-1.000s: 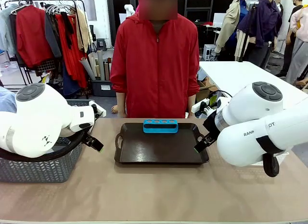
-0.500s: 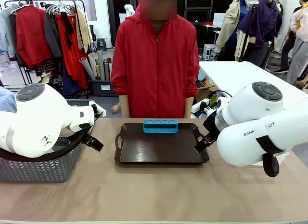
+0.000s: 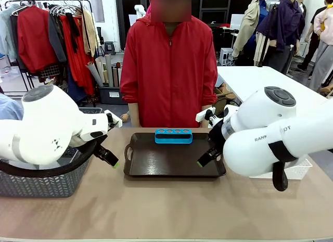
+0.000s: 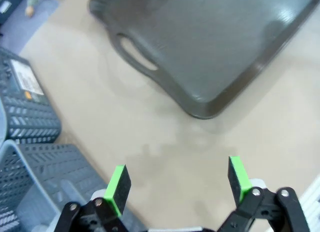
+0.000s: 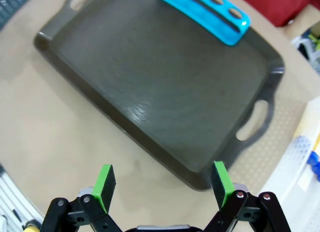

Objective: Prepare the laboratory tools.
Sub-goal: Pick up one Small flask and place it on the Handle tray.

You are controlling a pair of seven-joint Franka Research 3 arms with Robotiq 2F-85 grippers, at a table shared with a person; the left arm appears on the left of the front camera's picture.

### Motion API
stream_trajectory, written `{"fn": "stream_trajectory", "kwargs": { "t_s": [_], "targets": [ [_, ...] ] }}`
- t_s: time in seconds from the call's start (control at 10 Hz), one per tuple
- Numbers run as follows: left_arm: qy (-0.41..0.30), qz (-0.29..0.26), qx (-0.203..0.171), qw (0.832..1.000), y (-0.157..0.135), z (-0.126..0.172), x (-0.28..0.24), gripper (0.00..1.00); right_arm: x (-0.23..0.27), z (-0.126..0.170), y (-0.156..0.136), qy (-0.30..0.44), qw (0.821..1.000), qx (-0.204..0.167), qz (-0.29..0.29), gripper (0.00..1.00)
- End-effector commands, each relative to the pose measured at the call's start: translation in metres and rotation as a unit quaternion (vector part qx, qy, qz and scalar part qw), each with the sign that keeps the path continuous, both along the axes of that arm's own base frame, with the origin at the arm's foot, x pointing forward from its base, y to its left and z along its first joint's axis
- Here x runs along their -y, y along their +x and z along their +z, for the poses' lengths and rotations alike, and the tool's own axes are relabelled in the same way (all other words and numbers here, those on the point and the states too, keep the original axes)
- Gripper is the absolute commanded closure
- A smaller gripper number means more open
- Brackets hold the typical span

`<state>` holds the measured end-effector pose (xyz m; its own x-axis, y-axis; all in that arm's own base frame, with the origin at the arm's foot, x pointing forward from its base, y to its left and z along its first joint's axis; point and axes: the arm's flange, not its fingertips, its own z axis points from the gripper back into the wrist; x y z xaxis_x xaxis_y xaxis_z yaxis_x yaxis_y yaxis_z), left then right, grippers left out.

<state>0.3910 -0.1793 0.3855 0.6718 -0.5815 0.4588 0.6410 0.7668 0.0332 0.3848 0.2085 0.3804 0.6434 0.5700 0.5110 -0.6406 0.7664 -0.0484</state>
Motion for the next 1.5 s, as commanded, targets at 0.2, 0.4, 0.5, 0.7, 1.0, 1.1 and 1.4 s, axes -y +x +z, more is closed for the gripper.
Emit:
{"fn": "stream_trajectory", "kwargs": {
  "t_s": [0.2, 0.4, 0.5, 0.7, 1.0, 1.1, 1.4],
  "targets": [
    [-0.075, -0.086, -0.043, 0.993, 0.010, 0.052, -0.022, 0.00, 0.011, 0.044, 0.028, 0.041, 0.996, -0.053, 0.052, 0.00],
    [-0.107, -0.110, -0.041, 0.987, 0.016, 0.077, -0.031, 0.00, 0.016, 0.068, 0.041, 0.046, 0.993, -0.078, 0.076, 0.00],
    [-0.106, -0.109, -0.030, 0.988, 0.022, 0.081, -0.037, 0.00, 0.023, 0.079, 0.050, 0.063, 0.991, -0.076, 0.086, 0.00],
    [-0.106, -0.112, -0.004, 0.988, 0.029, 0.086, -0.046, 0.00, 0.042, 0.098, 0.063, 0.084, 0.989, -0.068, 0.100, 0.00],
    [-0.078, -0.085, 0.052, 0.992, 0.028, 0.089, -0.046, 0.00, 0.043, 0.107, 0.060, 0.076, 0.992, -0.061, 0.080, 0.00],
    [-0.091, -0.096, 0.006, 0.991, 0.030, 0.093, -0.051, 0.00, 0.043, 0.107, 0.060, 0.076, 0.992, -0.061, 0.080, 0.00],
    [-0.091, -0.096, 0.006, 0.991, 0.030, 0.093, -0.051, 0.00, 0.043, 0.107, 0.060, 0.076, 0.992, -0.061, 0.080, 0.00]
  ]
}}
